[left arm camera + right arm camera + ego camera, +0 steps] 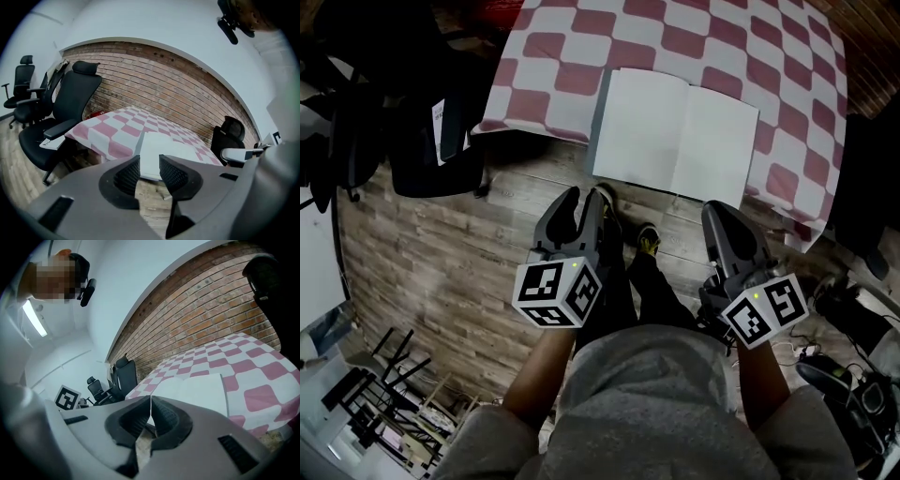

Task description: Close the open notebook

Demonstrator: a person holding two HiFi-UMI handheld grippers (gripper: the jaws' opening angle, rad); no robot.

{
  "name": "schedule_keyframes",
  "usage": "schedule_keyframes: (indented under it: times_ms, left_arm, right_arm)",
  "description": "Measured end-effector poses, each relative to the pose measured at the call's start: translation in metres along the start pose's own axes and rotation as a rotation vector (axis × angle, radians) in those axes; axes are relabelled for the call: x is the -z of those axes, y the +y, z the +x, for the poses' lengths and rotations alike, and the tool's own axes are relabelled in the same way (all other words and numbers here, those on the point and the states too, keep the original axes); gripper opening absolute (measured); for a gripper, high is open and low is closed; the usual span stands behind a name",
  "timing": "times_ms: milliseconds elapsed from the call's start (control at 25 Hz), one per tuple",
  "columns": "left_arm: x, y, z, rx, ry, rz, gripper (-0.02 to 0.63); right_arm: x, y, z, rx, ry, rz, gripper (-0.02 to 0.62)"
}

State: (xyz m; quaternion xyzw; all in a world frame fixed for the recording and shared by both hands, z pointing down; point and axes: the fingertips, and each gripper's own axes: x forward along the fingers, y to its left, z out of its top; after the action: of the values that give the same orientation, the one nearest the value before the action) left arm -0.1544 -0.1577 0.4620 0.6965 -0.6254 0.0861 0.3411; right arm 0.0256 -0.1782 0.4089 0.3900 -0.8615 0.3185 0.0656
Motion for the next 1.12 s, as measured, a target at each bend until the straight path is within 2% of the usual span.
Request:
schedule_keyframes:
  times_ms: [280, 520, 840, 1120]
  left_arm:
    - [0.017, 0.018, 0.020, -0.021, 0.041, -0.050, 0.135]
    - [0.026, 0.022, 0.032, 0.026, 0.065, -0.166, 0.157]
    - [0.034, 0.024, 0.051, 0.078, 0.095, -0.216, 0.224]
    - [0.045, 0.028, 0.062, 0.107, 0.112, -0.331, 0.276]
  right_arm:
    - [0.012, -0.010, 0.005, 0.017, 0.022, 0.029, 0.026]
    - [0.024, -0.010, 0.013, 0.019, 0.046, 0.048, 0.026]
    - [0.035, -0.005, 0.026, 0.017, 0.077, 0.073, 0.026]
    - [0.042, -0.007, 0.029, 0.037, 0.092, 0.089, 0.026]
